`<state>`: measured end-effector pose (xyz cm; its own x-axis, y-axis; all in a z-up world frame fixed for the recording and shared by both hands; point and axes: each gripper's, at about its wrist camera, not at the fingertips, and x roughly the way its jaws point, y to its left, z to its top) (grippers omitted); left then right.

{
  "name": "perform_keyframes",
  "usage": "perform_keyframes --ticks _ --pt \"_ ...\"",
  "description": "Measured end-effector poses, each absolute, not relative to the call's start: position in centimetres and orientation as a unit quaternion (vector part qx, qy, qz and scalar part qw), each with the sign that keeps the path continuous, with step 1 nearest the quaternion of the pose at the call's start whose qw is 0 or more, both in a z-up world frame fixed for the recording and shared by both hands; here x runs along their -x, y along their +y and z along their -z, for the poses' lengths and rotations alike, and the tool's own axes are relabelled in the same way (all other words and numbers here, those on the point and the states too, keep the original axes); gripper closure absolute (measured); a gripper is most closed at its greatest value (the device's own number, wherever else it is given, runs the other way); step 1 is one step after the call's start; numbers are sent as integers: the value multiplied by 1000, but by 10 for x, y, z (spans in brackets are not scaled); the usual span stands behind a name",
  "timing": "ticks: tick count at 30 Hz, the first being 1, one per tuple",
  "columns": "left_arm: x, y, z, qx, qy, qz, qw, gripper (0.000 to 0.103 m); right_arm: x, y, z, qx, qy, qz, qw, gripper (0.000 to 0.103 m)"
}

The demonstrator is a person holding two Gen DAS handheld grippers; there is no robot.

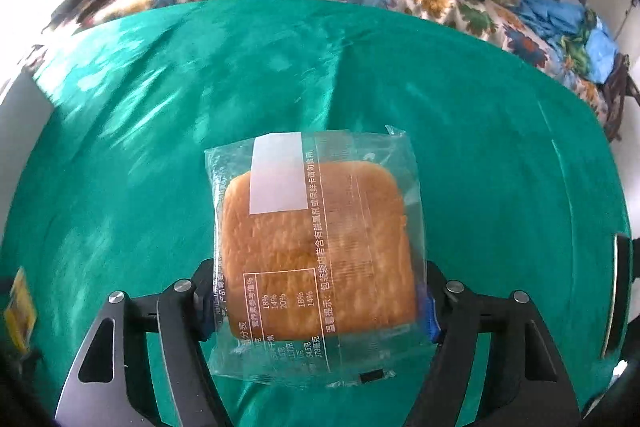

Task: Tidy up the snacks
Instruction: 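Grasp the bagged square bread with the right tool while the left tool holds the pack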

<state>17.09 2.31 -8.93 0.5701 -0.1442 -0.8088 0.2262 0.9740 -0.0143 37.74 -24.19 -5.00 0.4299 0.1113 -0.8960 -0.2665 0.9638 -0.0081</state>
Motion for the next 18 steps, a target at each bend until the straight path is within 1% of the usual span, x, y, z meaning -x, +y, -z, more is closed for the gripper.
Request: perform_keyframes --ticks 5,8,10,12,14,17,18 --pt "-171 23 89 -45 452 105 885 0 -281 -230 32 69 534 -151 829 28" --pt "-171 23 90 -45 452 105 885 0 -220 -229 35 59 531 -158 830 28" --pt "-171 23 90 -45 452 105 885 0 -182 -227 43 55 515 -147 843 28" --pt "-171 23 90 -46 452 105 885 0 -165 -223 53 41 502 -139 853 27" --pt "-171 23 90 -46 452 104 885 0 -157 -218 65 34 491 -127 861 25" --pt "-171 23 90 -46 452 104 885 0 -157 -208 71 36 467 -93 878 18" --pt "-171 23 90 -46 452 105 885 0 -160 -207 76 32 473 -87 876 12"
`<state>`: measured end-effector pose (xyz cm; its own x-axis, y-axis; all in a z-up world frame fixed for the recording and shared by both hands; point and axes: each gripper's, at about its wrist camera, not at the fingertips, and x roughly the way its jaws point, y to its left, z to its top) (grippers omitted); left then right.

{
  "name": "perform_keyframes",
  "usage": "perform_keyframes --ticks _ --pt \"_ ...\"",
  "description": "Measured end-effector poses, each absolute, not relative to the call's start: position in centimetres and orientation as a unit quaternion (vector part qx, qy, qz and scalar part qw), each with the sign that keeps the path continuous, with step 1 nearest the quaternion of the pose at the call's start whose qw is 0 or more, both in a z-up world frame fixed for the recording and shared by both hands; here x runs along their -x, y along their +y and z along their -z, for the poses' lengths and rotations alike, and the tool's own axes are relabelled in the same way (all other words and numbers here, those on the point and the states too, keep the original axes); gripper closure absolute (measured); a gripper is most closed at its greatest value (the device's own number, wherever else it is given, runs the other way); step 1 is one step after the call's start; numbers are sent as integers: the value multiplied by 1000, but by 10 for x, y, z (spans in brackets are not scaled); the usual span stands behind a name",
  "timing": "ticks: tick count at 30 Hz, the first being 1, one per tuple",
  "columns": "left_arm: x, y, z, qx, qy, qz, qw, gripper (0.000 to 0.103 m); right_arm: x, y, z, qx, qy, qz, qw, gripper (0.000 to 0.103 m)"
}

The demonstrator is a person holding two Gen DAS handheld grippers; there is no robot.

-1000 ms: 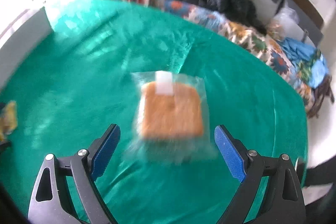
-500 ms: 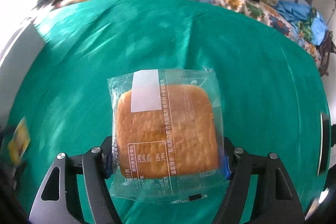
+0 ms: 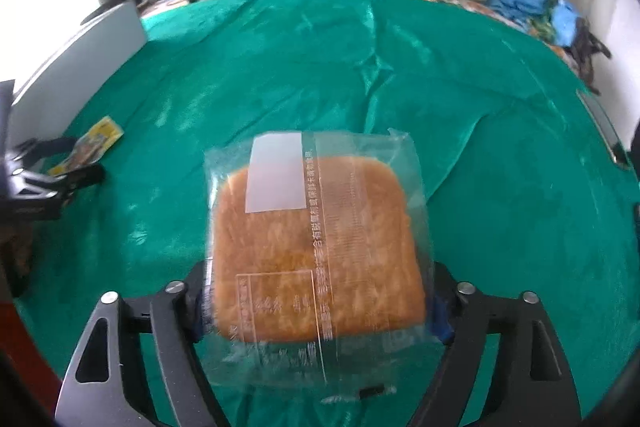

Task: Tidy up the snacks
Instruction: 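Grasp the bagged square bread with the right tool while the left tool holds the pack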

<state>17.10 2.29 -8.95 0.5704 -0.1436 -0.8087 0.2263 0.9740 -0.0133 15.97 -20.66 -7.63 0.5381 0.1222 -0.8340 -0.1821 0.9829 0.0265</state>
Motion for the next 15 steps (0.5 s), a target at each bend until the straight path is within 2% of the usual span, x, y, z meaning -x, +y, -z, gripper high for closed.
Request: perform_keyframes --ticks 3,15 --pt "-171 23 90 -46 452 105 885 0 -158 -200 78 43 455 -82 886 7" --pt "-171 23 90 -46 452 105 885 0 -161 -201 77 40 453 -81 887 7"
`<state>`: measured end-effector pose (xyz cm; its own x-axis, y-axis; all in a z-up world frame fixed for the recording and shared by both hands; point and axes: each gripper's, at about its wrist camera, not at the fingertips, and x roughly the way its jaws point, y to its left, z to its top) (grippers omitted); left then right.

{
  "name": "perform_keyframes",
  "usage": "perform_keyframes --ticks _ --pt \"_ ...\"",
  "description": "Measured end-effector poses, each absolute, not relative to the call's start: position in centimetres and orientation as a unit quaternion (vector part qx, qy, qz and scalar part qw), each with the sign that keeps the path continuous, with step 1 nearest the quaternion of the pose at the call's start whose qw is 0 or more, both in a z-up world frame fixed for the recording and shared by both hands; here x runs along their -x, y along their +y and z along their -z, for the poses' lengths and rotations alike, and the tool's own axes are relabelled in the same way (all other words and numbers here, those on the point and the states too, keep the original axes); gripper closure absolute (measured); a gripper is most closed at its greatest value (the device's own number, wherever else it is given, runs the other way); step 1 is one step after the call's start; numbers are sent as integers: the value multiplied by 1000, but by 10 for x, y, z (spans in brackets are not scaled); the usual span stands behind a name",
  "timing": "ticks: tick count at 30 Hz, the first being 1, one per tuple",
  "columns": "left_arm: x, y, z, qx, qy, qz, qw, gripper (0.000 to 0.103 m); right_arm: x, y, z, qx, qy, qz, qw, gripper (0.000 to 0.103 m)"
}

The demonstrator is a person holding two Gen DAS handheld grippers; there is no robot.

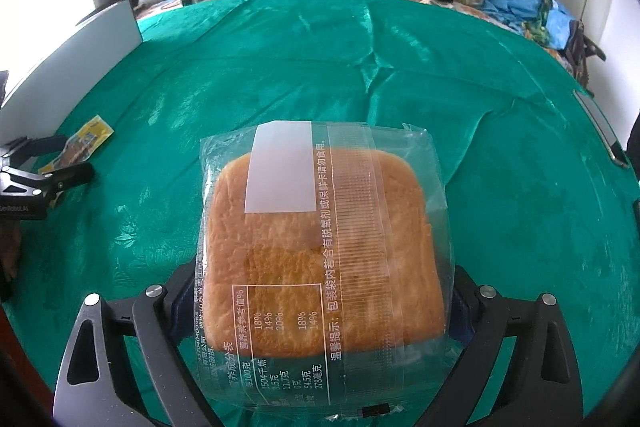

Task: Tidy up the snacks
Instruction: 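Grasp the bagged square bread with the right tool while the left tool holds the pack, then carry both snacks to the cardboard box and open both tools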

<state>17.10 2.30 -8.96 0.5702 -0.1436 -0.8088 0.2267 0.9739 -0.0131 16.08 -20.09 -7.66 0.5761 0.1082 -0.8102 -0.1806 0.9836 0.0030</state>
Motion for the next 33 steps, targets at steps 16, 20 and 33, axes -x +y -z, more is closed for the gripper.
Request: perform_keyframes --ticks 16,20,33 --pt "-177 15 73 -71 506 135 849 46 -178 -210 56 -14 530 -90 843 29" --pt "-163 28 62 -20 504 143 852 63 -175 -214 40 -44 533 -101 839 30" --pt "-105 127 -66 111 389 108 908 63 -162 -119 -34 -46 473 -215 853 30"
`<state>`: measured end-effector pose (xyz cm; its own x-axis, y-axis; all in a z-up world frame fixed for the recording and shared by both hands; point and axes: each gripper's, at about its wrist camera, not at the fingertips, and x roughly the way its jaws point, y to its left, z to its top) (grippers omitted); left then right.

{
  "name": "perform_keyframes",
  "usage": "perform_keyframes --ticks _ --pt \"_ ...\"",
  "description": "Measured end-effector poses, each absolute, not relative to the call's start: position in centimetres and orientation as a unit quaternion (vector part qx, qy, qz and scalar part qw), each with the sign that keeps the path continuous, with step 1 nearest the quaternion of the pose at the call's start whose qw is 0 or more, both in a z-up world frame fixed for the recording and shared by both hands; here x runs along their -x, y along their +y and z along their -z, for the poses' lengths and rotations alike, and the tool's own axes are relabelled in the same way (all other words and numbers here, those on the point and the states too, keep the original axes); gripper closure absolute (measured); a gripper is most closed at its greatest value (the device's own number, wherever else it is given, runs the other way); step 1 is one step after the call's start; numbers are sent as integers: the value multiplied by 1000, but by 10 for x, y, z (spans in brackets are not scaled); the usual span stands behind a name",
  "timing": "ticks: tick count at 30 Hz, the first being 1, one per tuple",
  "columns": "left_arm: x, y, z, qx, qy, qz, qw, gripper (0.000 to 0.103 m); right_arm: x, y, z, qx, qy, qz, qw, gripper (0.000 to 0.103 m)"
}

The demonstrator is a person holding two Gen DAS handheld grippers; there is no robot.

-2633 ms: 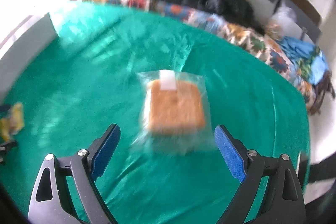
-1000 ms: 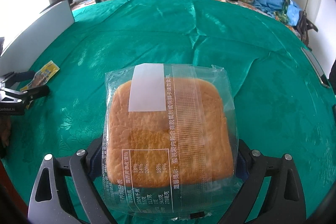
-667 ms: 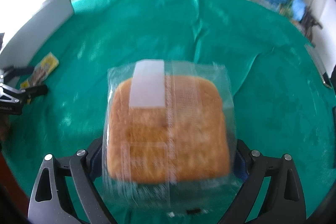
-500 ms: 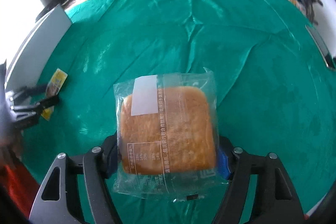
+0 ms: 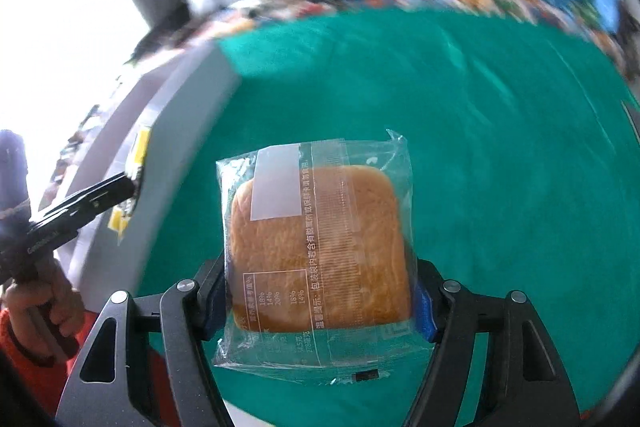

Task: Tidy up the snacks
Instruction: 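Carry both snacks to the cardboard box and open both tools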

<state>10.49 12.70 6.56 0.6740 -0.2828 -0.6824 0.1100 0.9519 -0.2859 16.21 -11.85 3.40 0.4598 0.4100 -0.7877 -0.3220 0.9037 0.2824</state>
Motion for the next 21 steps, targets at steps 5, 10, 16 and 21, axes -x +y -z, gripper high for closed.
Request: perform_keyframes --ticks 5,10,16,21 --pt "-99 225 -73 89 402 -10 911 62 -172 2 -88 -33 436 -326 838 30" --pt "-95 303 -43 74 438 -122 887 46 -183 131 -96 22 424 -386 819 28" --pt "-67 314 -26 66 438 -140 885 8 -192 191 -51 79 464 -378 797 26" --pt "-53 301 -27 62 427 -171 886 4 -186 169 -58 78 451 -375 806 26"
